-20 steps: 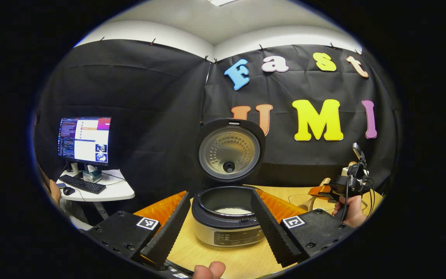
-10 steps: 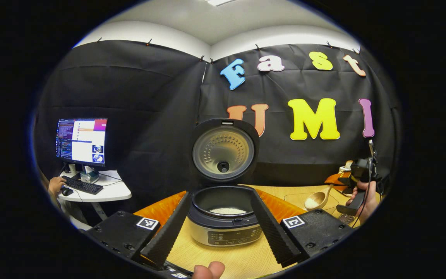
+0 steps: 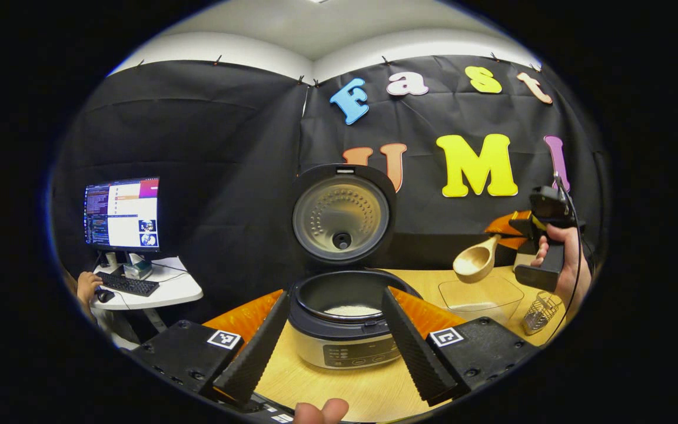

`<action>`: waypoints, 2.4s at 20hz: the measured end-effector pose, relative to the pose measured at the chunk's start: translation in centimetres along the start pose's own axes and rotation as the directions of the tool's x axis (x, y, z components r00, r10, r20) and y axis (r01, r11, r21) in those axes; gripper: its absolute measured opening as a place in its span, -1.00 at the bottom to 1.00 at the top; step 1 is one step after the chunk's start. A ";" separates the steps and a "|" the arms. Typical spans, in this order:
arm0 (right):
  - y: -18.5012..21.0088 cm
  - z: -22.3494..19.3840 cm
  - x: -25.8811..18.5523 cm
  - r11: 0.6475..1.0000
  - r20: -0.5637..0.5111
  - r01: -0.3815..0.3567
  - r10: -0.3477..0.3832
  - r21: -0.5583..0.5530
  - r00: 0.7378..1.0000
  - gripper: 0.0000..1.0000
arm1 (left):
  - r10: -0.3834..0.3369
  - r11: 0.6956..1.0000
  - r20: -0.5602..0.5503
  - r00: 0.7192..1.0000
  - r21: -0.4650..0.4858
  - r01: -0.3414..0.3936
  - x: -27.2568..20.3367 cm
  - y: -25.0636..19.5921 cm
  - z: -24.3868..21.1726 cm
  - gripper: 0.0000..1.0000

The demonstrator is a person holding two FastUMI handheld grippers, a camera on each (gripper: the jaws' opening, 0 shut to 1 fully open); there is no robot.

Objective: Close the left gripper, press the button to open the rice cooker; take a wooden spoon from the chopstick holder with the right hand, scoop a spoonful of rice and pour it into the rice cooker, then put the wooden spoon back into the chopstick holder.

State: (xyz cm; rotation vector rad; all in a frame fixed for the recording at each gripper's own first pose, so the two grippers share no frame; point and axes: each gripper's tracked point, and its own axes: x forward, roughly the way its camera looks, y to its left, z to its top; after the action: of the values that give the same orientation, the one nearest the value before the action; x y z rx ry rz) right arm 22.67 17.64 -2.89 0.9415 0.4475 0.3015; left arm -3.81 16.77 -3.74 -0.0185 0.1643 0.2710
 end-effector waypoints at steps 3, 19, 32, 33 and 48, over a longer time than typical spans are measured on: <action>4.3 -2.9 1.8 0.997 -0.046 -0.050 0.047 -0.065 0.998 -1.00 | 0.001 1.000 -0.019 1.000 -0.017 -0.002 0.2 0.7 -0.5 1.00; 15.6 -14.4 5.4 0.763 -0.133 -0.167 0.107 -0.625 0.985 -1.00 | 0.026 0.998 -0.015 1.000 -0.052 -0.027 -0.1 3.5 -0.4 1.00; 19.0 -16.4 4.6 0.407 -0.077 -0.147 0.183 -0.902 0.980 -1.00 | 0.036 0.997 -0.019 0.999 -0.065 -0.037 -0.4 4.1 -0.6 1.00; 18.9 -16.4 4.7 0.400 -0.082 -0.151 0.185 -0.904 0.979 -1.00 | 0.038 0.997 -0.019 0.999 -0.069 -0.039 -0.3 4.3 -0.4 1.00; 19.9 -16.0 3.9 0.426 -0.081 -0.170 0.220 -0.889 0.972 -1.00 | 0.057 0.993 -0.026 0.998 -0.106 -0.059 -0.5 5.4 -0.7 1.00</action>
State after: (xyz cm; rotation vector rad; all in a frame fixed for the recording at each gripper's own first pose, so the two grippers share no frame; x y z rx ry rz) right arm 17.04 41.68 4.53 -0.0854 0.0667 0.6534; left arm -5.81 21.87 -4.30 -0.1232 0.1736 0.3376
